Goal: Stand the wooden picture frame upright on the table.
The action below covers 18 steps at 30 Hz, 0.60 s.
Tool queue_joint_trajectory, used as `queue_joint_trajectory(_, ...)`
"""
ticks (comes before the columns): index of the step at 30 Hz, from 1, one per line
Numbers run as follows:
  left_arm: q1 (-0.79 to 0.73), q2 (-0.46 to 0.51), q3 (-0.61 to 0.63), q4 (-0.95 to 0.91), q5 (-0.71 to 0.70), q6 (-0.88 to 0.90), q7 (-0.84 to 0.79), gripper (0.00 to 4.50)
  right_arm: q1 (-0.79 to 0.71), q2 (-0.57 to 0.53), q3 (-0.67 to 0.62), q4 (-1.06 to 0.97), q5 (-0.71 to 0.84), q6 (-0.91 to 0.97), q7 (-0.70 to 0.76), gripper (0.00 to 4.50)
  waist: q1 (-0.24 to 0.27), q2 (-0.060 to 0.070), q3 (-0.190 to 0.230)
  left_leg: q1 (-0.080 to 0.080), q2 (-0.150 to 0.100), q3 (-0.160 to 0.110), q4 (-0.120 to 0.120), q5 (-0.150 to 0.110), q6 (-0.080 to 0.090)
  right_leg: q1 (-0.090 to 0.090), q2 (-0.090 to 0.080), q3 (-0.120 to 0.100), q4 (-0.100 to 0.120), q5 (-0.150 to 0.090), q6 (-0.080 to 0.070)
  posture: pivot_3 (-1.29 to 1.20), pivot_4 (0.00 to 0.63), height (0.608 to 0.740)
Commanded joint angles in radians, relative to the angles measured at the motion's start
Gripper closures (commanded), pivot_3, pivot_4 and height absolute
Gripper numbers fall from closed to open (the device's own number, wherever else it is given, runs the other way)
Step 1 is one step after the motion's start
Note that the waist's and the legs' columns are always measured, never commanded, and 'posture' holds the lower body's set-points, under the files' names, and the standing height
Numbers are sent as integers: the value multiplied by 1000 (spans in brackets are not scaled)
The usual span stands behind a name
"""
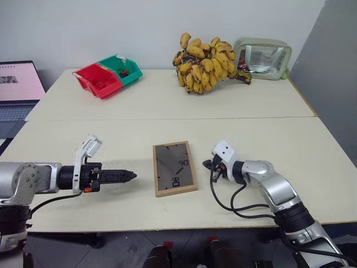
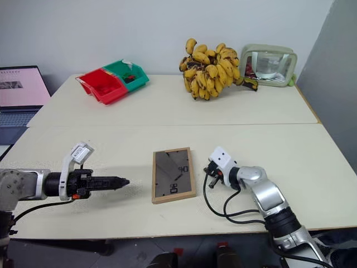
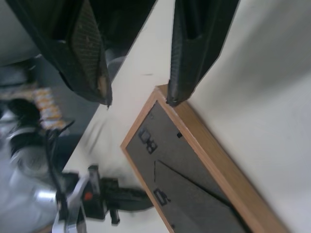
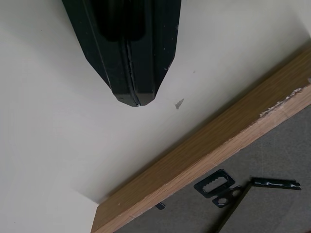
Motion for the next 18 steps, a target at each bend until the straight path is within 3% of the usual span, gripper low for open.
queue_joint_trajectory(1,44,-41,33,1,-63,60,85,1513,-16,11,5,-17,-6,-17,-1,4500,0,-1,0,0,1,0,0,0,0,0,0,0,0,1,-2,0,150,740)
queue_joint_trajectory(9,56,-169,35,50,-38,11,219,74,-3,22,19,-40,-12,-1,-6,4500,4,-1,0,0,5,0,0,0,0,0,-4,1,0,2,-3,0,150,740)
queue_joint_trajectory(18,68,-329,-34,79,-4,-81,322,35,-14,88,66,-45,-18,12,-22,4500,35,7,-7,3,0,0,0,0,-1,3,-7,1,-1,2,-2,0,150,740)
